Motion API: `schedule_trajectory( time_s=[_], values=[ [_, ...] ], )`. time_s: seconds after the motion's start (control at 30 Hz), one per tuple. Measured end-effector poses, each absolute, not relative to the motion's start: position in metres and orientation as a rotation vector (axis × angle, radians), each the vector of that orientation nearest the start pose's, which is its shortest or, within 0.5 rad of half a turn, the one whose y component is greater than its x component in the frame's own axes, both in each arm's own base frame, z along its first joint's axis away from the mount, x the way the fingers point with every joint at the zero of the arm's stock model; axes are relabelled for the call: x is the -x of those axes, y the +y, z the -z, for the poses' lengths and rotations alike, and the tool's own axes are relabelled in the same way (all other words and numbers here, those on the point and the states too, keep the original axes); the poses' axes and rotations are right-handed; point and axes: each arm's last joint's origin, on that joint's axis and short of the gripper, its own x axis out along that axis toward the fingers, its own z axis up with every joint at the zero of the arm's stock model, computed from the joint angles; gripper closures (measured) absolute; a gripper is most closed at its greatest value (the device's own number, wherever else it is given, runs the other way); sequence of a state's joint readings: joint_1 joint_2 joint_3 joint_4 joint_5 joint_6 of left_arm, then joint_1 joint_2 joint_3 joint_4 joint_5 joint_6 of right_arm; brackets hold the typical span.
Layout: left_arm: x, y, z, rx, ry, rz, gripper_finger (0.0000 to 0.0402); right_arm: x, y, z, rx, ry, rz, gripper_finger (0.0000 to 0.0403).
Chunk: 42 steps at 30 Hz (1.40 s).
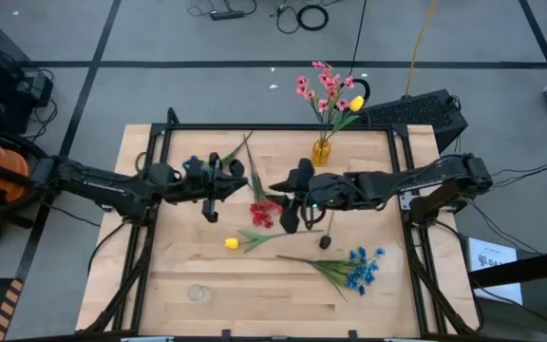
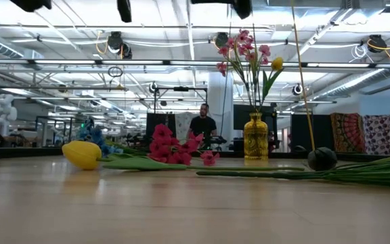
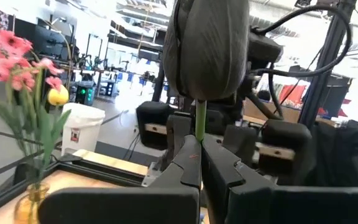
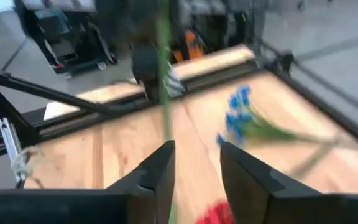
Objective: Sort flowers into vase by color
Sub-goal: Put the bottom black flower into the transparent vase
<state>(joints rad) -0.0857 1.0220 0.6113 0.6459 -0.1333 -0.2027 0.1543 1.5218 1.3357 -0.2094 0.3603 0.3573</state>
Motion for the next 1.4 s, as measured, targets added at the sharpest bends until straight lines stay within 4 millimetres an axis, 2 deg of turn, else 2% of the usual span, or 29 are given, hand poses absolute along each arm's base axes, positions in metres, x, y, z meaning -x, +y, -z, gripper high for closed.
schedule_trajectory(
  time_s=[0.27, 0.5, 0.63, 0.83, 1.2, 1.4],
  values=[
    [-0.176, -0.015, -0.328, 0.229, -0.21, -0.015, 0.04, -0.308, 0.051, -0.342, -0.4, 0.546, 0.337, 0.0273],
    [-0.147, -0.038, -0.346, 0.274, -0.051, 0.082, 0.0401, -0.294, 0.08, -0.324, -0.441, 0.697, 0.387, 0.0273],
    [-0.137, -0.056, -0.362, 0.316, 0.019, 0.168, 0.0401, -0.291, 0.098, -0.321, -0.449, 0.654, 0.438, 0.0273],
    [-0.119, -0.081, -0.382, 0.352, 0.002, 0.343, 0.0401, -0.287, 0.116, -0.32, -0.469, 0.589, 0.48, 0.0273],
    [-0.094, -0.108, -0.382, 0.365, 0.02, 0.392, 0.0402, -0.287, 0.134, -0.314, -0.55, 0.53, 0.506, 0.0273],
    [-0.088, -0.117, -0.38, 0.287, 0.026, 0.376, 0.0402, -0.288, 0.139, -0.314, -0.552, 0.505, 0.503, 0.0273]
  ],
)
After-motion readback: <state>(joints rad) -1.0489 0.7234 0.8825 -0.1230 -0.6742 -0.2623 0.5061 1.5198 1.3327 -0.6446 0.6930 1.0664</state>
